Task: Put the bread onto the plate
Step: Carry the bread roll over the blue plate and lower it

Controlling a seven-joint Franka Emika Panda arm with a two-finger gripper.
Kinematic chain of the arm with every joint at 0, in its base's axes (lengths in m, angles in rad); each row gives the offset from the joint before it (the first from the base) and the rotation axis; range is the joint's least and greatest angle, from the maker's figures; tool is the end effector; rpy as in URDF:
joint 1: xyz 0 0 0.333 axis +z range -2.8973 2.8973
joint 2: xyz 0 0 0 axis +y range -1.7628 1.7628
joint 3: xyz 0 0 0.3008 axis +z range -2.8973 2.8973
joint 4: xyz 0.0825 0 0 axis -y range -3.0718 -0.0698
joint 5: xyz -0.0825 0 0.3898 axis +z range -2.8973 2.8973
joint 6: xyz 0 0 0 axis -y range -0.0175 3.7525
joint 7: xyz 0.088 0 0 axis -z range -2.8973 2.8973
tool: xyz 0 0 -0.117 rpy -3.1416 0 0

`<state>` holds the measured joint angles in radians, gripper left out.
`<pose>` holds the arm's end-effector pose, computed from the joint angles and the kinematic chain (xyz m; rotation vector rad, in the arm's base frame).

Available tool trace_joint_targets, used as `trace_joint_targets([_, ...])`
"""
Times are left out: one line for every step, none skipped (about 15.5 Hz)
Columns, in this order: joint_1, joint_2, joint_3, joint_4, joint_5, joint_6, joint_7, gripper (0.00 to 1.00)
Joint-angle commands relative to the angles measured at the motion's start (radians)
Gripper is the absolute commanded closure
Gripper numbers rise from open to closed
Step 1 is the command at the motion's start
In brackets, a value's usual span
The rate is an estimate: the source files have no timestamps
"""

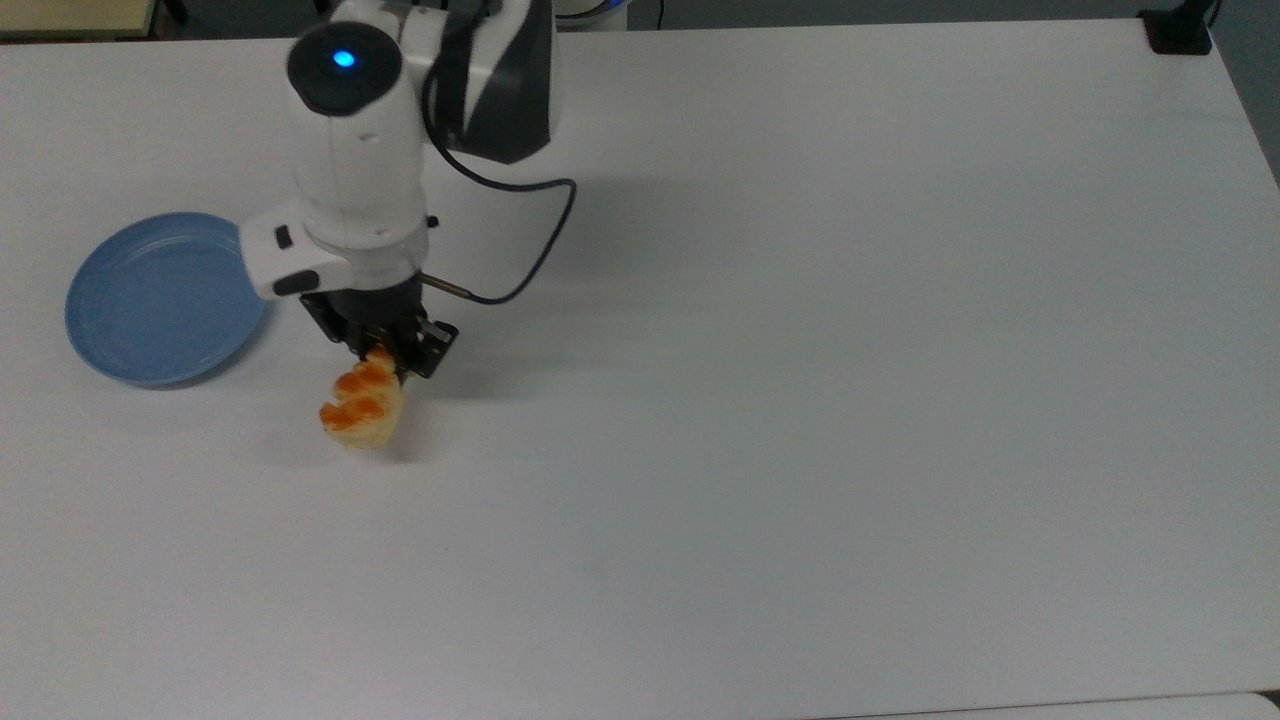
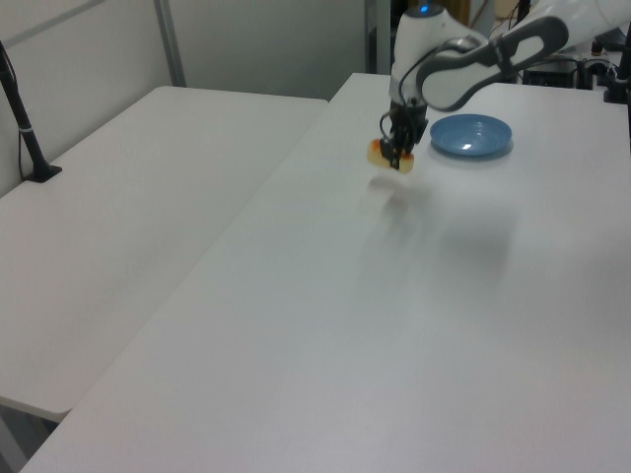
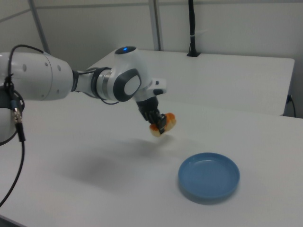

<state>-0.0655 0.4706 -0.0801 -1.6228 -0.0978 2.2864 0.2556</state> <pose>0.6909 -0.0978 0.3438 2.9808 -0.4993 0.3030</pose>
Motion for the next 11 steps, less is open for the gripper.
trace_joint_targets([-0.097,-0.086,0.0,-0.034,-0.007,-0.067,-0.215,0.68])
trace_joint_targets([-0.126,-0.089,0.0,-0.032,-0.008,-0.088,-0.287,0.68])
trace_joint_targets([-0.157,-0.09,0.0,-0.034,-0.008,-0.108,-0.37,0.67])
trace_joint_targets([-0.184,-0.089,0.0,-0.034,-0.008,-0.12,-0.462,0.67])
trace_joint_targets([-0.207,-0.087,-0.004,-0.034,-0.008,-0.122,-0.552,0.67])
trace_joint_targets([-0.232,-0.081,-0.007,-0.035,-0.008,-0.122,-0.631,0.67])
trace_joint_targets([-0.256,-0.076,-0.009,-0.035,-0.011,-0.12,-0.695,0.67])
trace_joint_targets([-0.278,-0.063,-0.009,-0.035,-0.011,-0.114,-0.747,0.67])
trace_joint_targets([-0.293,-0.046,-0.009,-0.034,-0.017,-0.113,-0.787,0.66])
trace_joint_targets([-0.309,-0.035,-0.009,-0.035,-0.019,-0.111,-0.817,0.66])
trace_joint_targets([-0.316,-0.027,-0.009,-0.035,-0.02,-0.111,-0.825,0.66])
